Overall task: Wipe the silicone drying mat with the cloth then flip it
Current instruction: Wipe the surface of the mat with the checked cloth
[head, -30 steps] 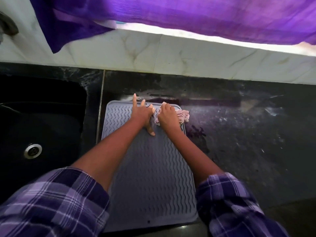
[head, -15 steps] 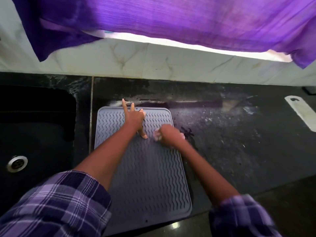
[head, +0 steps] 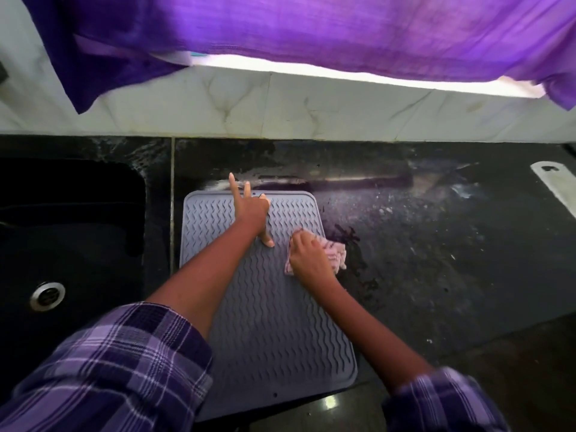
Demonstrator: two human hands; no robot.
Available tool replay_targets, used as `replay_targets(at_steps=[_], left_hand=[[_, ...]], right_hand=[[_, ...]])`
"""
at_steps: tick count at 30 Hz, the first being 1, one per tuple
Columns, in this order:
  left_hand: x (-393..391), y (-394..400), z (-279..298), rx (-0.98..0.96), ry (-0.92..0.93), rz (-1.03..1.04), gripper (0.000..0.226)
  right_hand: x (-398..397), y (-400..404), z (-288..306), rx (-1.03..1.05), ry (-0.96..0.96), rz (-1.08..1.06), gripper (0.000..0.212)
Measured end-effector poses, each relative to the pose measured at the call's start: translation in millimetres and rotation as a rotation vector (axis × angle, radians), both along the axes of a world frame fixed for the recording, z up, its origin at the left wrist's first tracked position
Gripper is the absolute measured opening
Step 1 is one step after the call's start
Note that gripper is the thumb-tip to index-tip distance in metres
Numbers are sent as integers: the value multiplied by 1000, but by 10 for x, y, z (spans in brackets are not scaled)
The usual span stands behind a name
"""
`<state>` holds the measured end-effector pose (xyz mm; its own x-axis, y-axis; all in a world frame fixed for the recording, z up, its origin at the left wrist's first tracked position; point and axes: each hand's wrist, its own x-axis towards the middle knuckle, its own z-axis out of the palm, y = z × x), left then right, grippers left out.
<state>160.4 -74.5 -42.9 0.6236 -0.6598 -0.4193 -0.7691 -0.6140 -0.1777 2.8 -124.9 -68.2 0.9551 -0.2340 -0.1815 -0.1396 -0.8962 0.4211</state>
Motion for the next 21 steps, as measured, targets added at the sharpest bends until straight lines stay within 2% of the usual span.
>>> replay_targets(at_steps=[3,7,9,11,15,18,21], left_hand=[[4,22,-23,-16,5,5,113],[26,45,-80,-62,23,18,116],[26,38,-82,-50,28,21,115],[15,22,-85,-29,17,15,109],[17,26,-87,-53,6,18,93],[7,56,-42,-58,45,46,103],[-18,43,21,-21,54,84,113]], right_hand=[[-250,131,63,92,90,41,33],[-40,-248,512,499,64,-202,24],[183,-417,614,481,-94,-259,23],[368,-377,503,394,-231,-198,28],[336,-25,113,313,-122,-111,27],[130,-43,99,369,-108,-94,28],[-226,36,128,444,15,-28,32]])
